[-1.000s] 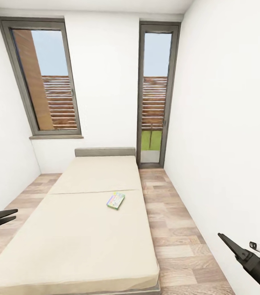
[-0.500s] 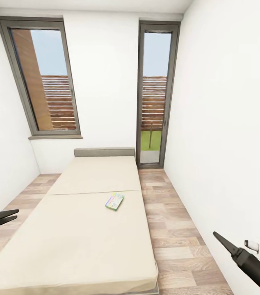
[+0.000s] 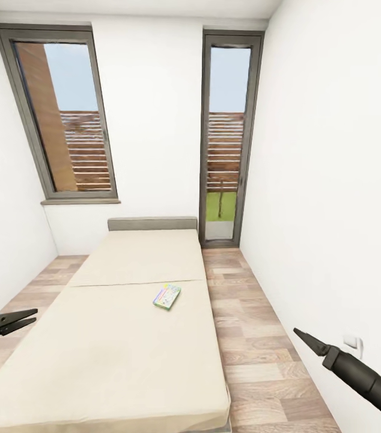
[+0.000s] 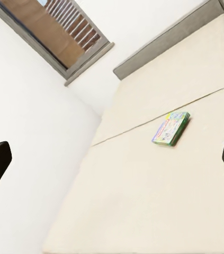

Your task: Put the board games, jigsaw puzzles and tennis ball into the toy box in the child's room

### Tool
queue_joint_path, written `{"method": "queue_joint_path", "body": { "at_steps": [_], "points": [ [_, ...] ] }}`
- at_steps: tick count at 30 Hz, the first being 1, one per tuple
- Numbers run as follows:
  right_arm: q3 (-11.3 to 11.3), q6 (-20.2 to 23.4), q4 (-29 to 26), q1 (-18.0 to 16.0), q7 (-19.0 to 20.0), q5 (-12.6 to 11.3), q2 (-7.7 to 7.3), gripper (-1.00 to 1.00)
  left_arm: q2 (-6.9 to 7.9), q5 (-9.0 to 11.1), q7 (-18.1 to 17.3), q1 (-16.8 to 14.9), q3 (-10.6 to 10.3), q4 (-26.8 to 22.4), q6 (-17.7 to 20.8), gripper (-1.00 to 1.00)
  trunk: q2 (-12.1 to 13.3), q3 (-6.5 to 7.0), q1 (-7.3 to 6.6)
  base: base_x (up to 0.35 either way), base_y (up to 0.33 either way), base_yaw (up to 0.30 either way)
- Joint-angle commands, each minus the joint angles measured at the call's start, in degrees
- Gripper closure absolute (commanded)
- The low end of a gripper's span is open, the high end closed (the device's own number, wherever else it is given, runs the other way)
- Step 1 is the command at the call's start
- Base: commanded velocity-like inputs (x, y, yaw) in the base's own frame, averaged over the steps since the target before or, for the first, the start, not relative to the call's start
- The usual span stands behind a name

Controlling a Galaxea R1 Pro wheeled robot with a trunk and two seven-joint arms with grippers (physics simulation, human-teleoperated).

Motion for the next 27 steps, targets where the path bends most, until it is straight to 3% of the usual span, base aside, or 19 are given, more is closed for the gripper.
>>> {"method": "queue_joint_path", "body": {
  "at_steps": [1,7,16,27],
  "points": [
    [0.03,0.55,-0.19,-0.02,-0.72,-0.28,-0.02,-1.00,-0.29,-0.07,-0.26,-0.02,0.02,-0.02,0.29,-1.00,-0.04,-0.02,0.02,0.003,-0.003,0.000],
    [0.17,1.25,-0.98,0.03,-2.49,-0.66,-0.29,-1.00,-1.82,-0.06,-0.26,-0.02,-0.02,-0.10,-1.71,-1.00,-0.04,-0.02,0.02,0.001,-0.001,0.000],
    [0.23,1.20,-1.29,0.06,-0.50,-0.84,-0.14,-1.00,-4.07,-0.29,-0.26,-0.02,0.02,-0.08,-2.58,-1.00,-0.04,-0.02,0.02,0.000,0.000,0.000],
    [0.18,1.27,-1.35,0.06,0.81,-0.87,-0.09,-1.00,-4.69,-0.14,-0.26,-0.02,0.18,-0.30,-3.20,-1.00,-0.04,-0.04,0.02,0.000,0.000,0.005]
  ]
}}
